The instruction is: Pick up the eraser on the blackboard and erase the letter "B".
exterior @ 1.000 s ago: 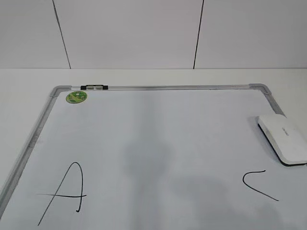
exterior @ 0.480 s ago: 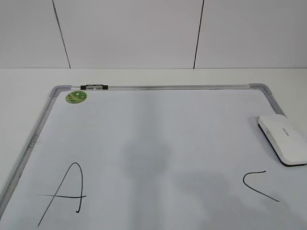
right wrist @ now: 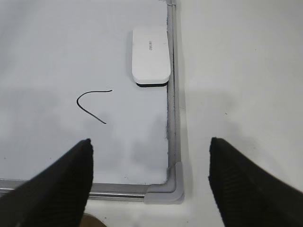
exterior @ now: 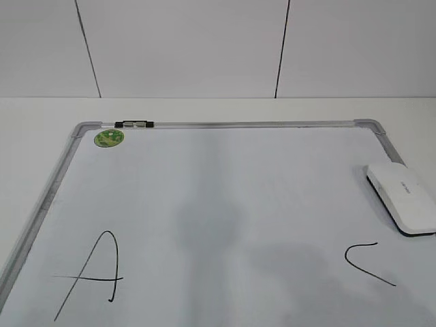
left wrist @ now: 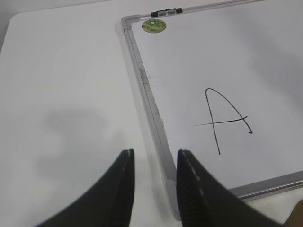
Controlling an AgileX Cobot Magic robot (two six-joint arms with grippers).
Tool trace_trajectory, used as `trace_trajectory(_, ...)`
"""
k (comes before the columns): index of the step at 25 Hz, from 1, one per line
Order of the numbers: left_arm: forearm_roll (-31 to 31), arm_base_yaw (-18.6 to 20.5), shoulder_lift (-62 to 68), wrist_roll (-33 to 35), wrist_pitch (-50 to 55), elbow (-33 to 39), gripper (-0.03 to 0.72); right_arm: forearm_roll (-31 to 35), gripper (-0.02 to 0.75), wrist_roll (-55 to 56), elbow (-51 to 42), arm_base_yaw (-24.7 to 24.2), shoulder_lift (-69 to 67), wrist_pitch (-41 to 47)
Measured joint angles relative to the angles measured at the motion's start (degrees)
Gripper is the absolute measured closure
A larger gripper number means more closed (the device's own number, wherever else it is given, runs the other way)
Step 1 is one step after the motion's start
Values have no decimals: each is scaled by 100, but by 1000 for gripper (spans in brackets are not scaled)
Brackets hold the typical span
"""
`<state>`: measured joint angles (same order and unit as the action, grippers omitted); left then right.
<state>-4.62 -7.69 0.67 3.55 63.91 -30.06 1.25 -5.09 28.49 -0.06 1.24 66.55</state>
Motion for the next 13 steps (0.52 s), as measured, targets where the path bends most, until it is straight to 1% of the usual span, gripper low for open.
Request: trace_trajectory(13,0,0,0,3,-3,0,452,4,153,12,0,0,0,-11)
